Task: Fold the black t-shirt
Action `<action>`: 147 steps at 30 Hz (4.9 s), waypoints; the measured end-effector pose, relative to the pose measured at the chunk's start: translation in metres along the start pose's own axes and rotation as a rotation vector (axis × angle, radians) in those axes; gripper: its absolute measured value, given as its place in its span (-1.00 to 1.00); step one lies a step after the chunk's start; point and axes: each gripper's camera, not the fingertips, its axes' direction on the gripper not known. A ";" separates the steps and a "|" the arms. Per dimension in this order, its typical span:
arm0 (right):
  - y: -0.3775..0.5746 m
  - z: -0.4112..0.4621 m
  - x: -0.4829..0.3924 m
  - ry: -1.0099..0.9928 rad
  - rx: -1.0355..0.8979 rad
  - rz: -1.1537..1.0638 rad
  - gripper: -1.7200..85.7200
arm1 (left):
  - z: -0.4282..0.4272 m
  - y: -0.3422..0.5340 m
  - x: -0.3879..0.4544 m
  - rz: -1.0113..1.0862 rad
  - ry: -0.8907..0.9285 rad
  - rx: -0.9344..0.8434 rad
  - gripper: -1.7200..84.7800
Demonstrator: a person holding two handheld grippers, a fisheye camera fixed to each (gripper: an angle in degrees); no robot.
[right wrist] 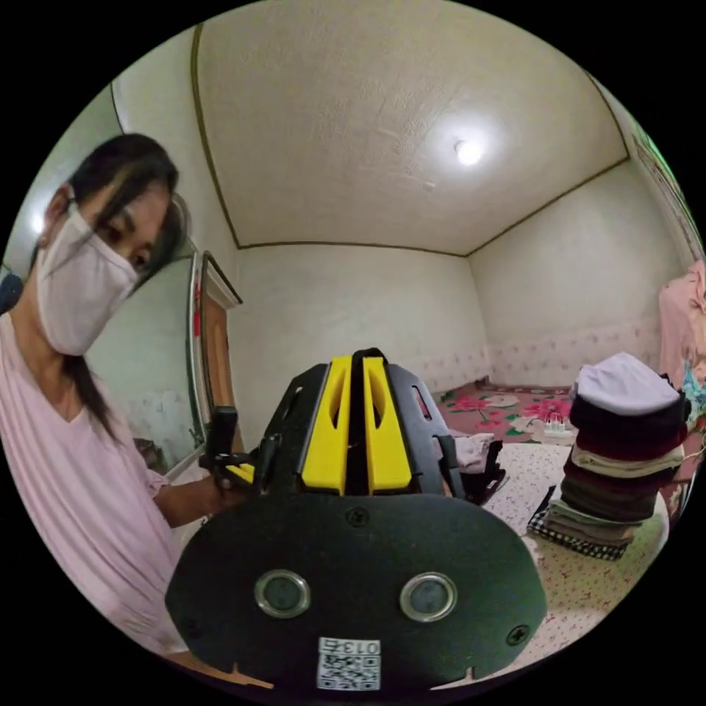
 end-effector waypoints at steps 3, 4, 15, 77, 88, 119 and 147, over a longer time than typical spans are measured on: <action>0.022 0.078 0.009 -0.026 -0.193 0.100 -0.83 | -0.005 0.032 -0.044 -0.230 -0.219 -0.140 -0.93; 0.039 0.104 0.011 -0.077 -0.312 0.156 -0.79 | -0.007 0.043 -0.056 -0.289 -0.247 -0.168 -0.93; 0.249 0.067 0.044 0.307 -0.785 0.538 -0.79 | -0.012 0.166 -0.130 -0.624 -0.566 -0.409 -0.83; 0.169 0.087 0.083 0.758 -0.745 0.246 -0.86 | 0.168 0.024 -0.137 -0.300 -0.622 -0.374 -0.81; 0.294 0.001 0.114 0.749 -0.934 0.524 -0.76 | 0.185 0.169 -0.017 -0.133 -0.405 -0.740 -0.70; 0.245 -0.164 -0.069 0.848 -0.732 0.491 -0.95 | 0.093 0.101 -0.008 0.101 -0.027 -0.717 -0.96; 0.319 0.171 -0.262 0.071 -1.246 0.029 -0.78 | 0.086 0.203 -0.102 -0.509 -0.543 -0.617 -0.92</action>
